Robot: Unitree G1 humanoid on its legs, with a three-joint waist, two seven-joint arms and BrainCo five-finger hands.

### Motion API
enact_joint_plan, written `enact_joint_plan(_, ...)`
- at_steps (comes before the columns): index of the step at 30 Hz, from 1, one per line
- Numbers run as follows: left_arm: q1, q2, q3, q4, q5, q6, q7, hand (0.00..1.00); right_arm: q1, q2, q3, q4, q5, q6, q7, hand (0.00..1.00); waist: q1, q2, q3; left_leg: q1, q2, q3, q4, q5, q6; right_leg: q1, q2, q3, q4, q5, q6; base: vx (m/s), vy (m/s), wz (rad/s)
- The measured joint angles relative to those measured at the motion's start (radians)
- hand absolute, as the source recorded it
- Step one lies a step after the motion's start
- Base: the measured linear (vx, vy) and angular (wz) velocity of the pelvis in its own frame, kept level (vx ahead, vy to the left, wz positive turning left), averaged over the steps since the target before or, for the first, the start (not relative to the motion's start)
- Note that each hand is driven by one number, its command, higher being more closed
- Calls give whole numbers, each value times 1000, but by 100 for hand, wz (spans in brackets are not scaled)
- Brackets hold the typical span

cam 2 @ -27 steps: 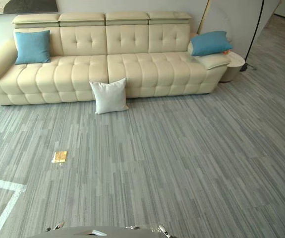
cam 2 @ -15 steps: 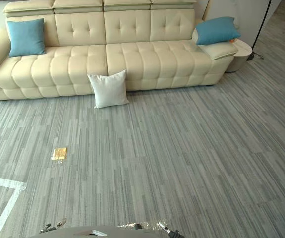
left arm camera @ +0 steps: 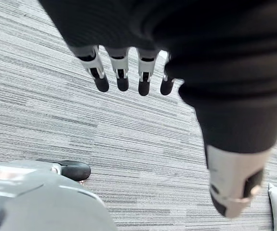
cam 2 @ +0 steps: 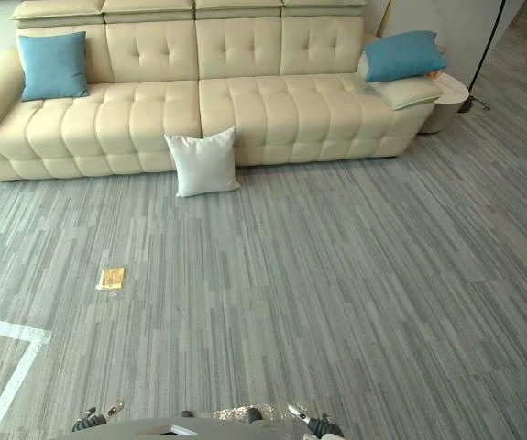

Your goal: Pick up cushions and gather them together orderly.

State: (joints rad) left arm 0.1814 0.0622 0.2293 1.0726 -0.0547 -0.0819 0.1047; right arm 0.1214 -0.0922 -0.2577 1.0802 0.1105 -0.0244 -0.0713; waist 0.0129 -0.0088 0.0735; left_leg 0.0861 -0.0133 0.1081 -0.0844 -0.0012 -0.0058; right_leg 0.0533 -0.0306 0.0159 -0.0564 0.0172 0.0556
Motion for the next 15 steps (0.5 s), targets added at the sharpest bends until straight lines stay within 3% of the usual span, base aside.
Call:
enact_joint_plan(6, -8, 14, -16, 1, 0, 0, 0, 0, -15, 6, 3, 4, 0, 2, 1, 0, 1, -14, 10, -3, 3, 3, 0, -3, -4, -3, 3, 2, -3, 0, 0, 5, -36, -2)
enact_joint_plan(13, -32, 20, -13, -4, 2, 0, 1, 0, -28, 8, 20, -8, 0, 2, 1, 0, 27, -30, 22, -29, 3, 35, 9, -13, 4, -40, 2, 30, 17, -2, 4, -22, -13, -12)
enact_joint_plan(15, -45, 26, -13, -12, 13, 1, 1, 0, -31, 23, 19, -49, 1, 1, 1, 0, 29, -40, 29, -86, 7, 66, 107, -77, 13, -95, -7, 28, 87, -39, 11, -12, 24, -11)
